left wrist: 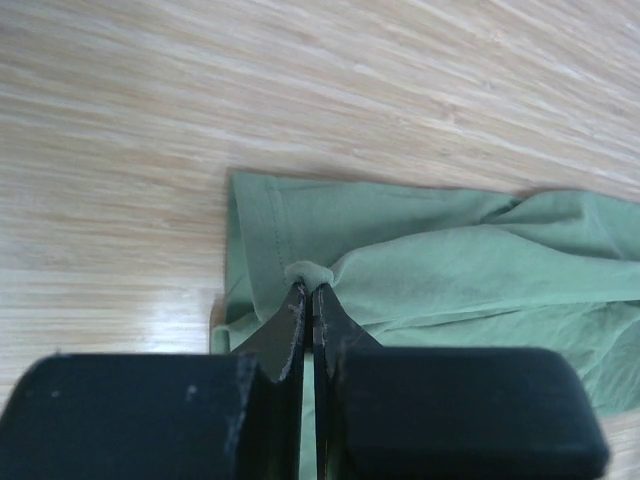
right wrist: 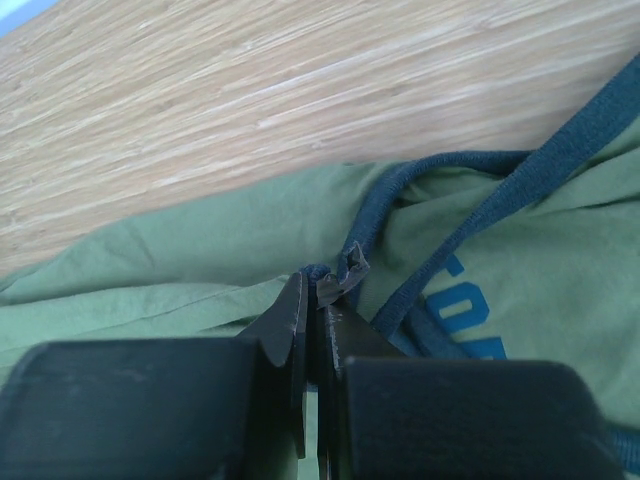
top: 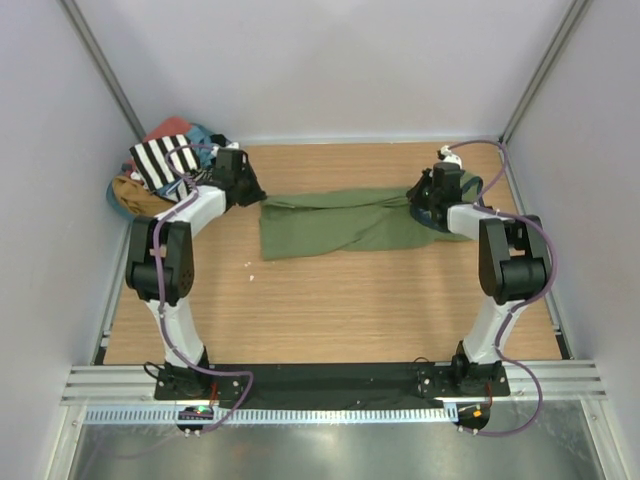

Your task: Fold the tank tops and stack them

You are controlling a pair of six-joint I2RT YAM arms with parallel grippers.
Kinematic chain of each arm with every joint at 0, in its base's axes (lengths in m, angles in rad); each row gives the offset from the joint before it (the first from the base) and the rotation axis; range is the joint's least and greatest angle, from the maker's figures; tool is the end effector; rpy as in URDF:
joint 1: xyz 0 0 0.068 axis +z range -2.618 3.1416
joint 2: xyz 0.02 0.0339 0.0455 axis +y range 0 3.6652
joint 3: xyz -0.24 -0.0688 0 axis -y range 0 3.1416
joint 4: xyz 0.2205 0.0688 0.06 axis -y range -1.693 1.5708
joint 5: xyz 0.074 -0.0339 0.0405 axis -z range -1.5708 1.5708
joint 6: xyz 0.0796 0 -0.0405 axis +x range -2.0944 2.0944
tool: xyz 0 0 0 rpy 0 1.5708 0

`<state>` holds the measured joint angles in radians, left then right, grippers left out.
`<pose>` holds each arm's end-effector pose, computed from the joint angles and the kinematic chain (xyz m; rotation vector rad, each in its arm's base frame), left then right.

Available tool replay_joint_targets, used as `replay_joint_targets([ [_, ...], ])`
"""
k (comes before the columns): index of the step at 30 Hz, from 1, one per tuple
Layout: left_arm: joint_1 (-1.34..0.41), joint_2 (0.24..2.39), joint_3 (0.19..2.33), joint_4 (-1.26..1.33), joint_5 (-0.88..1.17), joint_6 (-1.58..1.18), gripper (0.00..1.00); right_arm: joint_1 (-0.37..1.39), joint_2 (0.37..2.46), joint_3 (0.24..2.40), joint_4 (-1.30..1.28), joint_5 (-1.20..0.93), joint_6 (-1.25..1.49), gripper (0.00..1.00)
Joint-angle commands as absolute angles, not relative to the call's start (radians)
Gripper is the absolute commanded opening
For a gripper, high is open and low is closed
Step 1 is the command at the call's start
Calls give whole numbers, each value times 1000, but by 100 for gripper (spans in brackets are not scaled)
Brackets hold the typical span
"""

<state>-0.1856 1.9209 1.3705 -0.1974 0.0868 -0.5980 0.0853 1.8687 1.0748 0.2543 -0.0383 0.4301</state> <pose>0.4253 -0.0869 0.1705 -0.4407 2.3262 -0.4895 0.4178 0.0388 0.1489 0.3425 2.1017 0.3470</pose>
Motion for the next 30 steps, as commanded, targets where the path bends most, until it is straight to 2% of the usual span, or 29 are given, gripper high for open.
replay_joint_targets([
  [1, -192, 1849, 1339, -146, 58, -595, 0, 95, 1781, 1046, 318, -5, 437, 3],
  [26, -224, 1677, 1079, -109, -21, -679, 0, 143, 1624, 891, 265, 158, 466, 3],
  [30, -258, 1687, 1043, -106, -66, -706, 1, 143, 1654, 876, 247, 201, 508, 10],
])
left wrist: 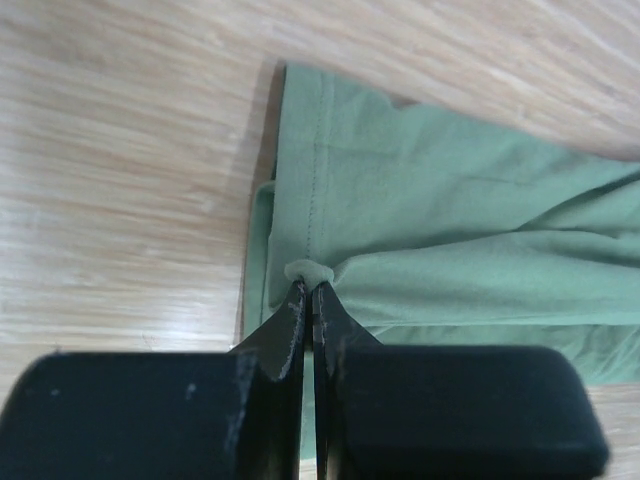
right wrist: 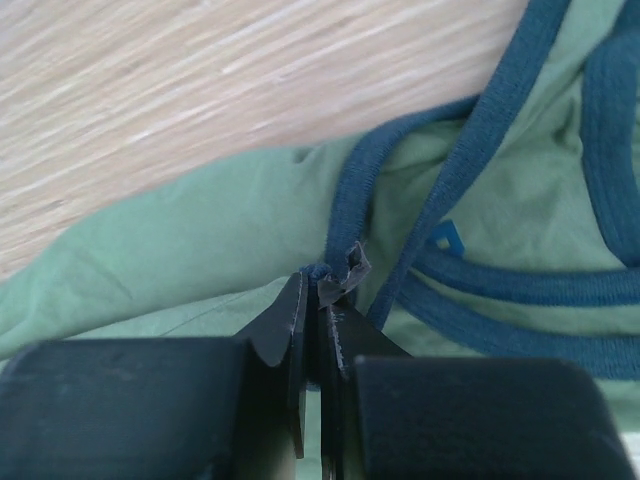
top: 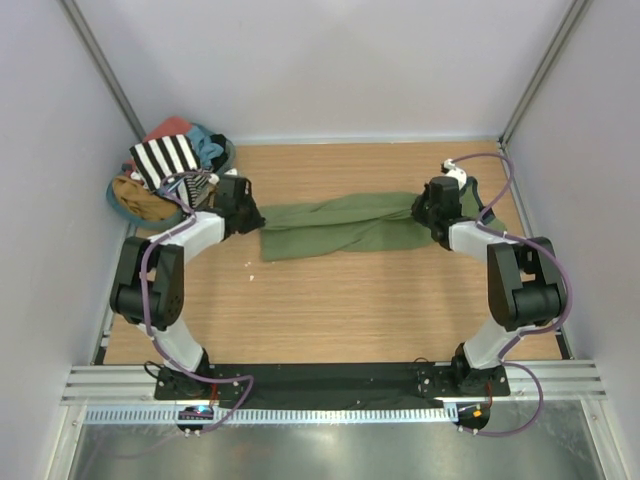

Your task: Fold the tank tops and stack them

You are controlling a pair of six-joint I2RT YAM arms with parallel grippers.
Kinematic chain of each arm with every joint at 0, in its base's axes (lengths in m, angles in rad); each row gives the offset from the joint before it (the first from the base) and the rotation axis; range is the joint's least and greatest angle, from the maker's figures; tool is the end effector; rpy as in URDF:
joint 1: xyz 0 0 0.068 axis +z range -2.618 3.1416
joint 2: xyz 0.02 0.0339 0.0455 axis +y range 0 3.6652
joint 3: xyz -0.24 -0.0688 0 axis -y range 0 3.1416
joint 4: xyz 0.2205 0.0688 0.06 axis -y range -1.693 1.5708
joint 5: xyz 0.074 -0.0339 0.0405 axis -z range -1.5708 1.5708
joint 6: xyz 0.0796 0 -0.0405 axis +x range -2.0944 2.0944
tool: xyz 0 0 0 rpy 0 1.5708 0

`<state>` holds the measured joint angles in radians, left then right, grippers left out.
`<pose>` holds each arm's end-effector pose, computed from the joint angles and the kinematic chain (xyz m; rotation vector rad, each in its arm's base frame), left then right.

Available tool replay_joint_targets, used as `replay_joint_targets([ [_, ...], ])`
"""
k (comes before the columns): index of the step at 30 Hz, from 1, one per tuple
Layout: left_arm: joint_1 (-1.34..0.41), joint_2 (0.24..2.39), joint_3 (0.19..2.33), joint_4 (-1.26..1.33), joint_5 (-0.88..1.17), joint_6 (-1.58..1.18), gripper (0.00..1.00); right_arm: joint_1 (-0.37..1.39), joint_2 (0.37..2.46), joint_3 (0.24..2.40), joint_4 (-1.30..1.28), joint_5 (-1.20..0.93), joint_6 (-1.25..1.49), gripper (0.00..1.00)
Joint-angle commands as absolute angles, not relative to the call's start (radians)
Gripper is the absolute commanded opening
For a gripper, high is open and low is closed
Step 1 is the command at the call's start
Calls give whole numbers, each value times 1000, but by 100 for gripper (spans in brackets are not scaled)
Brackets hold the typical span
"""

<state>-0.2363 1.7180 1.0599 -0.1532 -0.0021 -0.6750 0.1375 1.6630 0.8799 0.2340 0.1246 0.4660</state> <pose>0.3618 -0.0870 0.1521 -0.5287 2.3669 -0.4237 0.3690 0.0411 0.1596 0.4202 2.0815 0.2271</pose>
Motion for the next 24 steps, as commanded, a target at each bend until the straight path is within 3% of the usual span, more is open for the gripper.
replay_joint_targets([
  [1, -273, 1693, 1031, -106, -89, -712, 1, 143, 1666, 876, 242, 212, 520, 12],
  [6, -305, 1683, 983, -86, -172, -747, 5, 143, 1646, 864, 186, 284, 554, 26],
  [7, -310, 1674, 977, -84, -184, -749, 19, 144, 1632, 856, 187, 305, 554, 30],
  [9, -314, 1635, 956, -72, -218, -747, 32, 143, 1591, 836, 192, 351, 558, 44],
  [10, -316, 1622, 939, -66, -248, -747, 44, 143, 1580, 828, 198, 356, 552, 49],
  [11, -318, 1608, 930, -60, -259, -747, 47, 143, 1571, 822, 218, 348, 537, 58],
  [16, -322, 1530, 900, -48, -310, -750, 47, 143, 1525, 827, 221, 367, 529, 61],
  [24, -333, 1577, 998, -90, -231, -704, 48, 143, 1632, 1011, 75, 226, 511, 50],
])
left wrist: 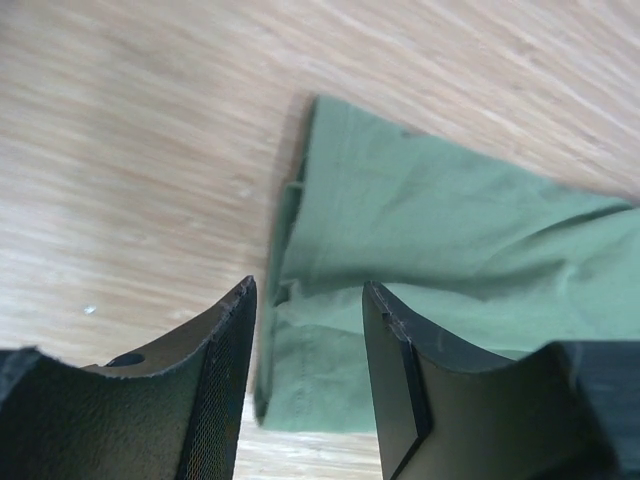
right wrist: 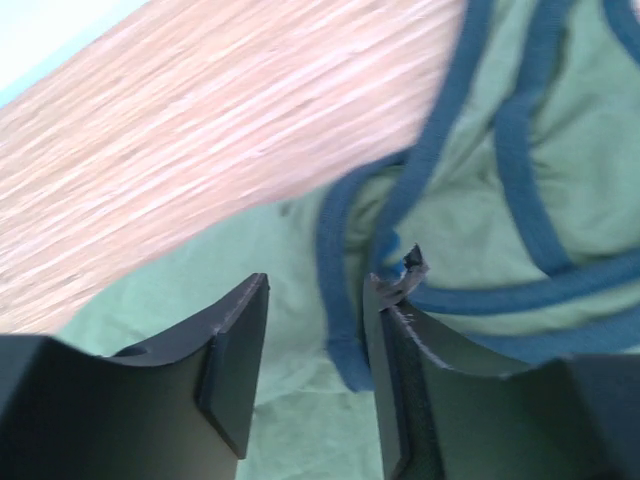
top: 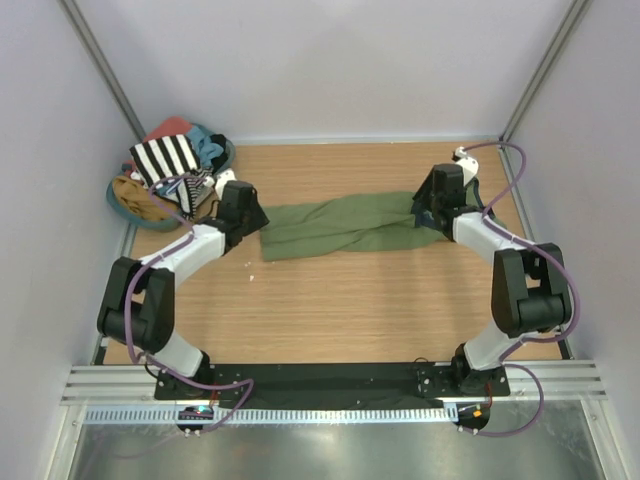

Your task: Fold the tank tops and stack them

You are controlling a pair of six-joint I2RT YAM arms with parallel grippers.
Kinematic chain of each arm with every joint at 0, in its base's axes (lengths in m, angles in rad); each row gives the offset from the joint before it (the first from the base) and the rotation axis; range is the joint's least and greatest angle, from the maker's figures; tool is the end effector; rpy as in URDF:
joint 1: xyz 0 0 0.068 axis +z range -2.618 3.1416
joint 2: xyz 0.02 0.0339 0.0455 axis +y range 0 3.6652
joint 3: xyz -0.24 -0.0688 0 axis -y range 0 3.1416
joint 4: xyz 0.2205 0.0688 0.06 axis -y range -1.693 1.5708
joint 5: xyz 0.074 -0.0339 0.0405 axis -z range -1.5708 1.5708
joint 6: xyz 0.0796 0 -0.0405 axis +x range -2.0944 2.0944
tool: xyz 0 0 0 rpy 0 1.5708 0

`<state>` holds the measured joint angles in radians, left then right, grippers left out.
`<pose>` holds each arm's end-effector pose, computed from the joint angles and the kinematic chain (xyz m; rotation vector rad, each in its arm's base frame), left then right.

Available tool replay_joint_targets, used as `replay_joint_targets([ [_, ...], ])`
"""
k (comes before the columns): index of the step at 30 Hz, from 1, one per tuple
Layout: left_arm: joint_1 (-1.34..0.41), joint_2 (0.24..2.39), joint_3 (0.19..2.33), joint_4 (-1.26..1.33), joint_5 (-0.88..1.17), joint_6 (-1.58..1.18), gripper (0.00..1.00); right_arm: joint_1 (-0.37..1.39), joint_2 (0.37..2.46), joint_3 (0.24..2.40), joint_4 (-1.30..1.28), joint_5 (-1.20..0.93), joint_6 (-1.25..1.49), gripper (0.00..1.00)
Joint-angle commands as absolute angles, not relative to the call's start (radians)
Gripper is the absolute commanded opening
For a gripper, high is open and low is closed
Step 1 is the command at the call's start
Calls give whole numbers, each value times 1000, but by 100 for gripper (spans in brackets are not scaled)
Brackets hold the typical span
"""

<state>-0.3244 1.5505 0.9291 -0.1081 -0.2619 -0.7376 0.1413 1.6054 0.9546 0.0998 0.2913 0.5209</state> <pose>0.3306 -0.0894 0.1733 -0.5990 2.2034 -0.2575 0.3676 0.0292 0.1888 0.5628 2.0205 0.0900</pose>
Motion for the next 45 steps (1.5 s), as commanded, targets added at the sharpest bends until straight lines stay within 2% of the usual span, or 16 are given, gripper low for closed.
replay_joint_targets([
  [1, -336, 1589, 1026, -95, -213, -703, 48, 143, 1641, 1012, 74, 206, 523, 49],
  [5, -347, 1676, 1106, -133, -143, -695, 47, 143, 1680, 1019, 80, 132, 540, 37],
  [8, -348, 1744, 1150, -158, -103, -698, 43, 143, 1722, 1034, 49, 94, 548, 37],
  [10, -350, 1770, 1152, -170, -92, -710, 35, 143, 1736, 1029, 41, 86, 555, 35],
  [13, -351, 1770, 1120, -169, -92, -727, 20, 143, 1738, 999, 37, 93, 577, 25],
  [14, -351, 1767, 1109, -169, -92, -730, 16, 141, 1733, 983, 23, 118, 581, 15],
  [16, -350, 1750, 1069, -169, -97, -739, 4, 141, 1709, 960, 9, 152, 603, 4],
  [18, -351, 1735, 1039, -169, -117, -747, 0, 141, 1683, 922, 6, 216, 626, 1],
  [23, -351, 1703, 951, -155, -140, -753, 0, 141, 1624, 861, 18, 284, 644, 1],
  [31, -351, 1671, 928, -158, -176, -739, 1, 141, 1617, 871, 6, 340, 652, 1],
  [33, -351, 1674, 968, -198, -190, -729, 11, 138, 1609, 902, 6, 354, 628, 7],
  [38, -350, 1655, 1029, -235, -210, -721, 20, 111, 1644, 1078, -116, 399, 580, 27],
  [40, -350, 1644, 1058, -253, -219, -718, 23, 88, 1673, 1124, -141, 405, 571, 30],
  [45, -351, 1641, 1104, -273, -224, -716, 27, 28, 1758, 1265, -166, 409, 613, 30],
])
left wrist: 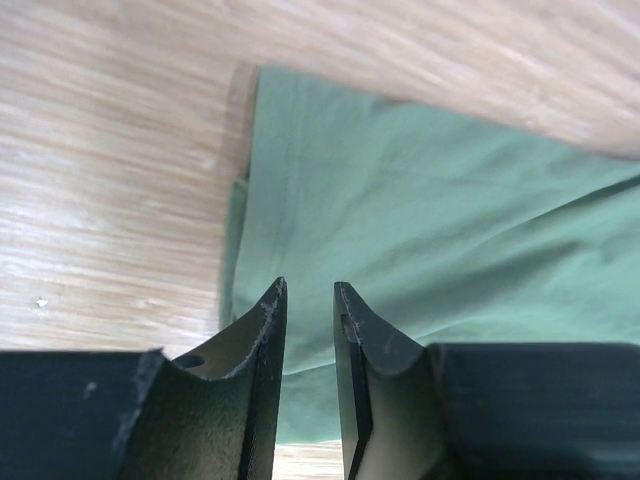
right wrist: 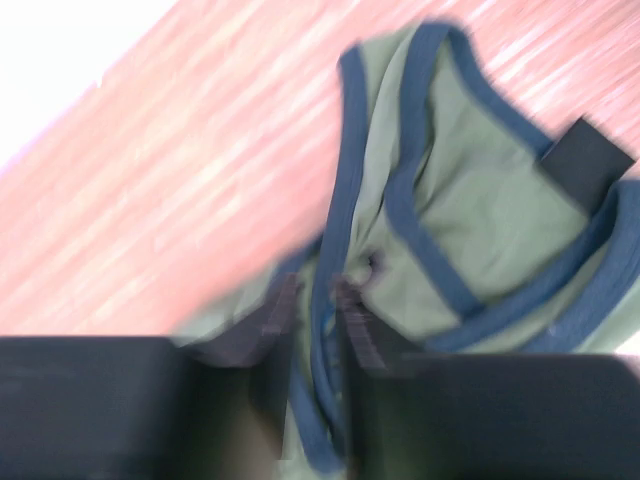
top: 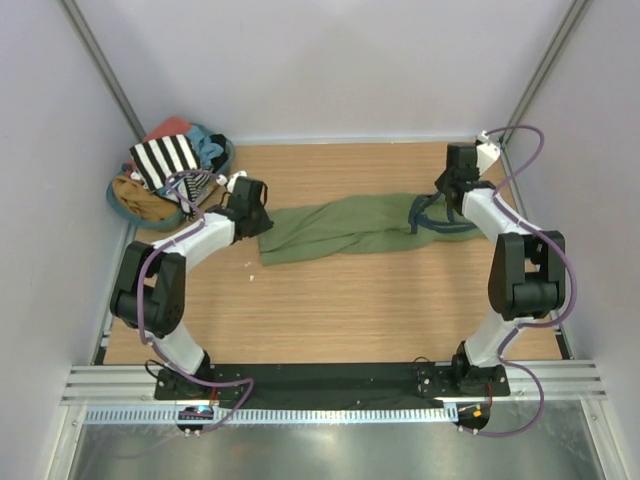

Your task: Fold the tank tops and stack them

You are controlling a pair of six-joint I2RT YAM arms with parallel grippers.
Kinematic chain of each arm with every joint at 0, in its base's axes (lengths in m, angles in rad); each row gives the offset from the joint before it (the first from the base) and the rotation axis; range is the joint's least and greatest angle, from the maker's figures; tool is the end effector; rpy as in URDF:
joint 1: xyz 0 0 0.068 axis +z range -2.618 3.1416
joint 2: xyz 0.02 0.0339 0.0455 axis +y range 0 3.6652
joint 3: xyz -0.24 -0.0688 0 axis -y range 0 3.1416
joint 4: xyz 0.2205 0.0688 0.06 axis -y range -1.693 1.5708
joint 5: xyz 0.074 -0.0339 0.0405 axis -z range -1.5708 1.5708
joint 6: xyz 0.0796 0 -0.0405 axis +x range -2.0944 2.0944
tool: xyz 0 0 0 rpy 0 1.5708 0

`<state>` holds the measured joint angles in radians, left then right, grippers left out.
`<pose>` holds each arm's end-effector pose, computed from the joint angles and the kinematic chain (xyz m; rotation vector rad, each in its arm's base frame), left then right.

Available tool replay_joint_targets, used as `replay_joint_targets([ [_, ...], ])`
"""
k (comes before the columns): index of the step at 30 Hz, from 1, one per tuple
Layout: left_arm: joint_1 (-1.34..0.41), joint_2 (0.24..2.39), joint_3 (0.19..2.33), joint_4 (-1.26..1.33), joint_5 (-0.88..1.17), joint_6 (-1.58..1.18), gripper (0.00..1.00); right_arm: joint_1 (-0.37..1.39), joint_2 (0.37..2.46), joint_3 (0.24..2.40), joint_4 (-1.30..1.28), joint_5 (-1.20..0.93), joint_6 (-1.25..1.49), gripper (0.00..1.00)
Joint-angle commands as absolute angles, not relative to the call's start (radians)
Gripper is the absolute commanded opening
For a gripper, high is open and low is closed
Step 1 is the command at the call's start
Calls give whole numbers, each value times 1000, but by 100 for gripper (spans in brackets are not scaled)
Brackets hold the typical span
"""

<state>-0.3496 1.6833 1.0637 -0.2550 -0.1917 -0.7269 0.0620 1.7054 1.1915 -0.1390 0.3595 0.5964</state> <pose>0.3424 -0.1087 0.1560 -0.5408 2.3790 -0.2523 0.3927 -0.0037 0.2050 0.7599 2.0388 -0.0264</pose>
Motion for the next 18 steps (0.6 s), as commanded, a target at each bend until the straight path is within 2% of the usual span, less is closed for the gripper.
replay_joint_targets([
  [1, -351, 1644, 1108, -275, -222, -716, 27, 22, 1790, 1285, -176, 422, 635, 18],
  [3, -353, 1646, 1112, -272, -222, -716, 27, 14, 1821, 1344, -207, 500, 699, 2],
  [5, -356, 1647, 1111, -267, -222, -715, 27, -42, 1882, 1397, -230, 432, 747, 5],
  [6, -357, 1647, 1108, -262, -229, -715, 27, -63, 1903, 1414, -219, 316, 742, 10],
  [8, -364, 1651, 1103, -253, -232, -710, 27, -89, 1972, 1474, -215, 275, 753, 11],
  [9, -364, 1652, 1101, -252, -235, -710, 27, -87, 1995, 1500, -221, 275, 746, 17],
  [11, -370, 1661, 1100, -247, -236, -710, 27, -87, 2073, 1600, -281, 287, 730, 22],
  [12, -371, 1666, 1098, -242, -236, -710, 27, -87, 2101, 1629, -311, 301, 726, 30],
  [17, -388, 1658, 1091, -227, -239, -695, 27, -86, 2197, 1772, -367, 336, 690, 40],
  [18, -391, 1655, 1089, -226, -239, -693, 27, -86, 2213, 1784, -380, 340, 684, 45],
])
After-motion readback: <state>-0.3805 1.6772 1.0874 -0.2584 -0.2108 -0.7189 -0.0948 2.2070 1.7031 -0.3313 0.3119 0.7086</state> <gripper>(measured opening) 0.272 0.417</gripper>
